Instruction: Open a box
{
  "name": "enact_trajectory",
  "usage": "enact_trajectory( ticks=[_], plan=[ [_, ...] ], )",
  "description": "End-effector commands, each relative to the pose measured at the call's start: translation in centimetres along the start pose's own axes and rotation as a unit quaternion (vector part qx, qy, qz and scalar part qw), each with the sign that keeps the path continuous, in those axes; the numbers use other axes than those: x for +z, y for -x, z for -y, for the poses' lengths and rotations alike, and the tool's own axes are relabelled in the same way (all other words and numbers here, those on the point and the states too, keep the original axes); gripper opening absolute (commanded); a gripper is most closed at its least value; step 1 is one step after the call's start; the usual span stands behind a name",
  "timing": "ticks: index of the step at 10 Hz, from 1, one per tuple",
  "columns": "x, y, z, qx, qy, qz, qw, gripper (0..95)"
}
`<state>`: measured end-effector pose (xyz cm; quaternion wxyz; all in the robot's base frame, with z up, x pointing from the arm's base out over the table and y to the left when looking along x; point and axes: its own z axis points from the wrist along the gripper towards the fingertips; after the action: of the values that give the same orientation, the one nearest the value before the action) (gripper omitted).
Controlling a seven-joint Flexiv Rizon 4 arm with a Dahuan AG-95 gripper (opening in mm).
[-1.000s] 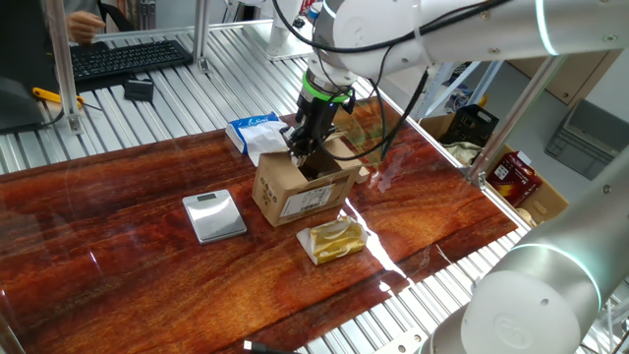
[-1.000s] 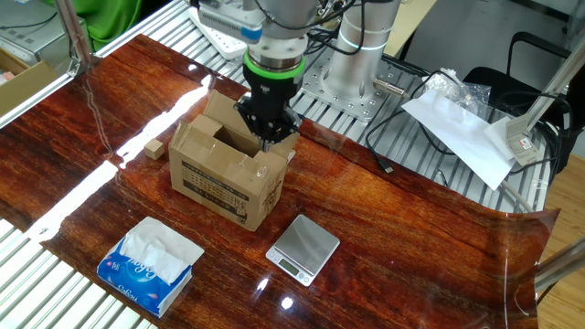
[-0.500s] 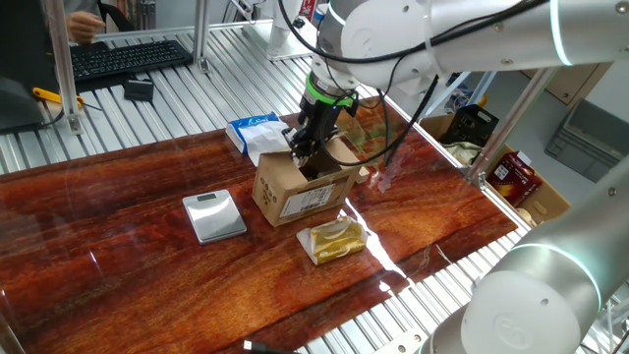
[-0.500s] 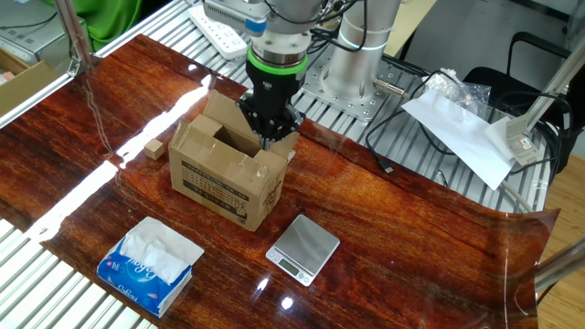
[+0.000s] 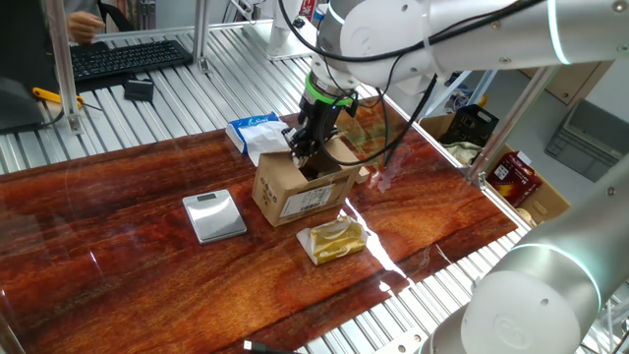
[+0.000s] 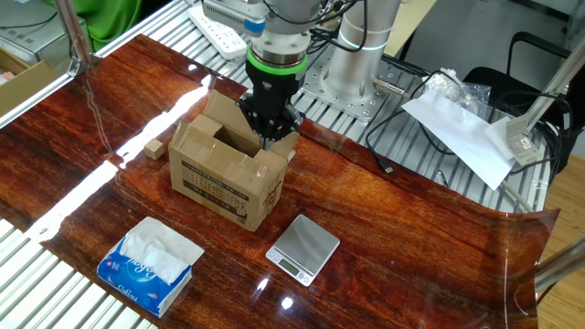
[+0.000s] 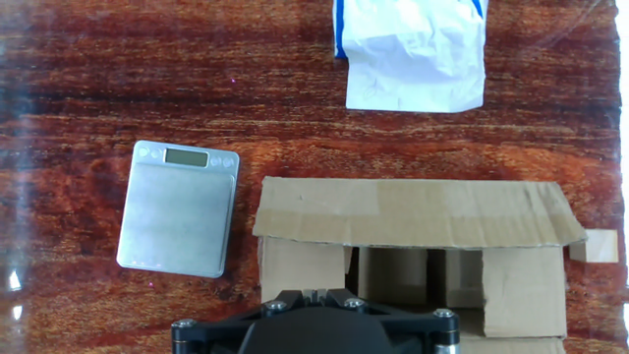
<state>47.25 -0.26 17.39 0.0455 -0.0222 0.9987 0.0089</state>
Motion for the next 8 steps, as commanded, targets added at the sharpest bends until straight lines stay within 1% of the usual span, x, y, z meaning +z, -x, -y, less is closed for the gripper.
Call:
enact_trajectory(
  ticks=[1,2,3,5,6,8],
  plan=[
    [0.5,0.5,0.8,-0.019,-0.005,0.008,0.9998,0.0],
    [0.6,0.6,1.0,-0.020,-0.003,0.008,0.9998,0.0],
    [1.0,0.9,1.6,-0.019,-0.001,0.005,0.9998,0.0],
    [1.1,1.3,1.6,-0.018,-0.001,0.003,0.9998,0.0],
    [1.2,1.7,1.6,-0.019,0.000,0.002,0.9998,0.0],
    [1.4,2.9,1.8,-0.023,0.001,0.001,0.9997,0.0]
  ],
)
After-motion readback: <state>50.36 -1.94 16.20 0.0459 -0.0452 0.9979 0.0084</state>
